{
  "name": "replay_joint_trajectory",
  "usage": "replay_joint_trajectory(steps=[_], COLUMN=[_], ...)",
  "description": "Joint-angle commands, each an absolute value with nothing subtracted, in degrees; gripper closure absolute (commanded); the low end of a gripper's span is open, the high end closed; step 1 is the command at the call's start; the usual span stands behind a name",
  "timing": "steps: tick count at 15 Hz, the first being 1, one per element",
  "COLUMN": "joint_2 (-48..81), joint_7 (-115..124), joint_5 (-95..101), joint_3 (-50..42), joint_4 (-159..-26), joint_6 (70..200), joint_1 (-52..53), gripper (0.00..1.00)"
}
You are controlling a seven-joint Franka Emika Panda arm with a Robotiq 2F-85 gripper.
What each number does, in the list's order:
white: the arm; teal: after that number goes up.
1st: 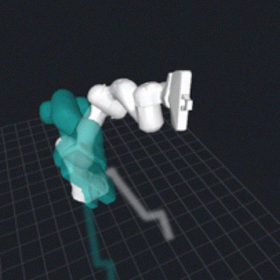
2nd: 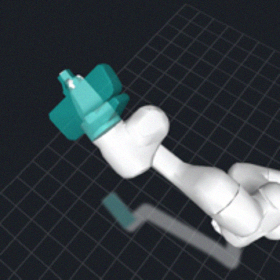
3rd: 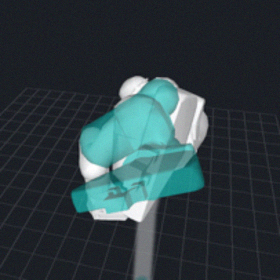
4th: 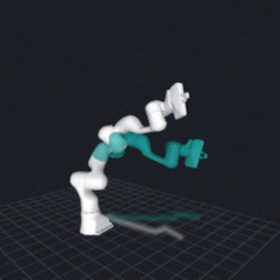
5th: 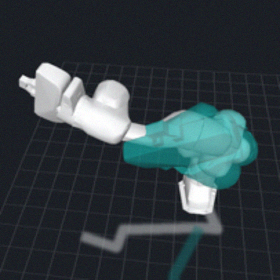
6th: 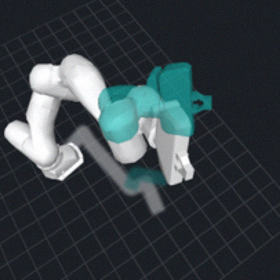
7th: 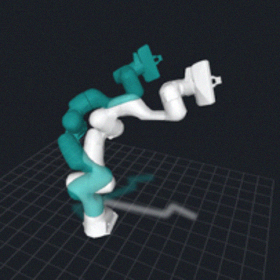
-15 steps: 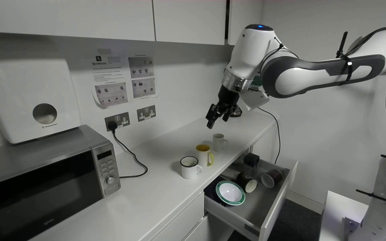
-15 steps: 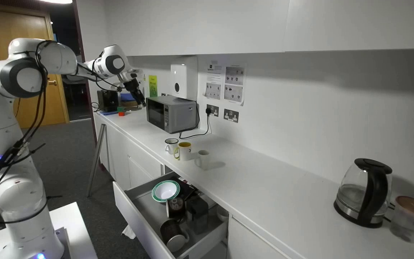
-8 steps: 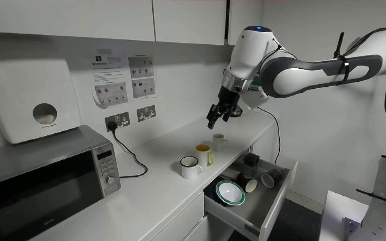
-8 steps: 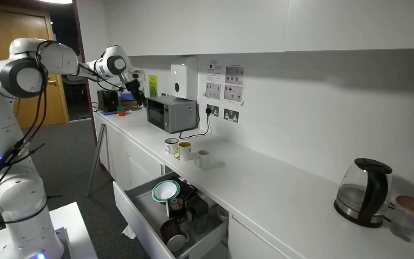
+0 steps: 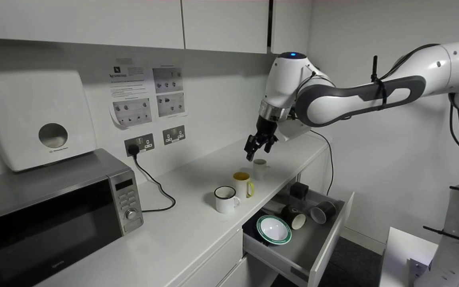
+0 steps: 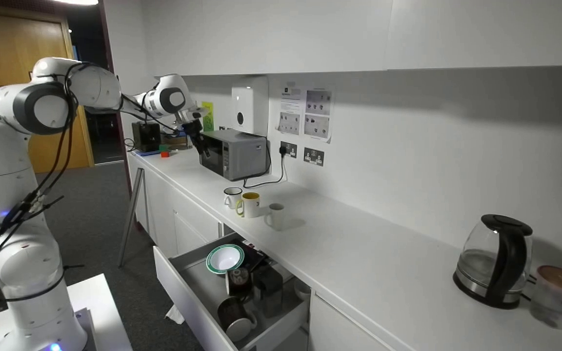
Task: Take the black mug out of the open drawer
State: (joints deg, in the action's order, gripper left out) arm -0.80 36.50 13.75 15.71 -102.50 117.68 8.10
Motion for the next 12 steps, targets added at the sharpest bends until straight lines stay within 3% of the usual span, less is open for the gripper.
replay_joint_trajectory(steps=[1, 12], joint_2=[-1.0, -6.6], joint_7=[35.0, 26.1], joint_5=[12.3, 4.4], joint_3=[12.9, 8.5], joint_4=[-106.0, -123.4], joint_6=[119.6, 127.4], joint_1=[8.5, 7.4], gripper=[0.00, 0.00])
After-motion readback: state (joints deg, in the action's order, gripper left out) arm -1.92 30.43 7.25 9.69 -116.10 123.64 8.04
